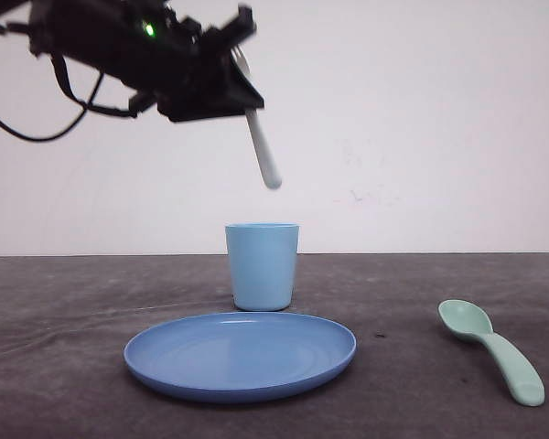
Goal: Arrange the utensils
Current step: 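Lower the fork into the blue cup and open the left gripper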
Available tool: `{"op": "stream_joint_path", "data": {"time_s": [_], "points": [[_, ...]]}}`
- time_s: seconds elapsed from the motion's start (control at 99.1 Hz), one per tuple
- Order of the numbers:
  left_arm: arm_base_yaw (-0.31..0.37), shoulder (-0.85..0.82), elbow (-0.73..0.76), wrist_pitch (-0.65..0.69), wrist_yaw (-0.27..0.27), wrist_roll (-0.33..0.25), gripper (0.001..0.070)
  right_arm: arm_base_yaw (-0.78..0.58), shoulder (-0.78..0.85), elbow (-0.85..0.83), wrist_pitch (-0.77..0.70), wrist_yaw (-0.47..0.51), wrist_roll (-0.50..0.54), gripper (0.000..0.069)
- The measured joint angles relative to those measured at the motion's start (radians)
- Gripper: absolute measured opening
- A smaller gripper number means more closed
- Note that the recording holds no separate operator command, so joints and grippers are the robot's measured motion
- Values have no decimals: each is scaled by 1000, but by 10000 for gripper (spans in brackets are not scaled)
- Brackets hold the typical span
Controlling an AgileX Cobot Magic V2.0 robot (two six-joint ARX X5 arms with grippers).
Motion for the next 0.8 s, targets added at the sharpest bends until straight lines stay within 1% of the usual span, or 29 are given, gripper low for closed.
{"op": "stream_joint_path", "data": {"time_s": [0.151, 0.282, 0.474, 0.585, 0.797], "points": [[0, 70, 0, -3, 0, 30, 65, 0, 0, 0, 0, 0, 0, 679], [-2, 114, 0, 8, 0, 44, 65, 0, 0, 0, 0, 0, 0, 679], [-11, 189, 0, 24, 0, 98, 65, 0, 0, 0, -1, 0, 0, 679], [-19, 208, 0, 26, 0, 137, 65, 0, 0, 0, -8, 0, 0, 679], [-24, 213, 0, 33, 0, 161, 68, 0, 0, 0, -24, 0, 0, 679]]}}
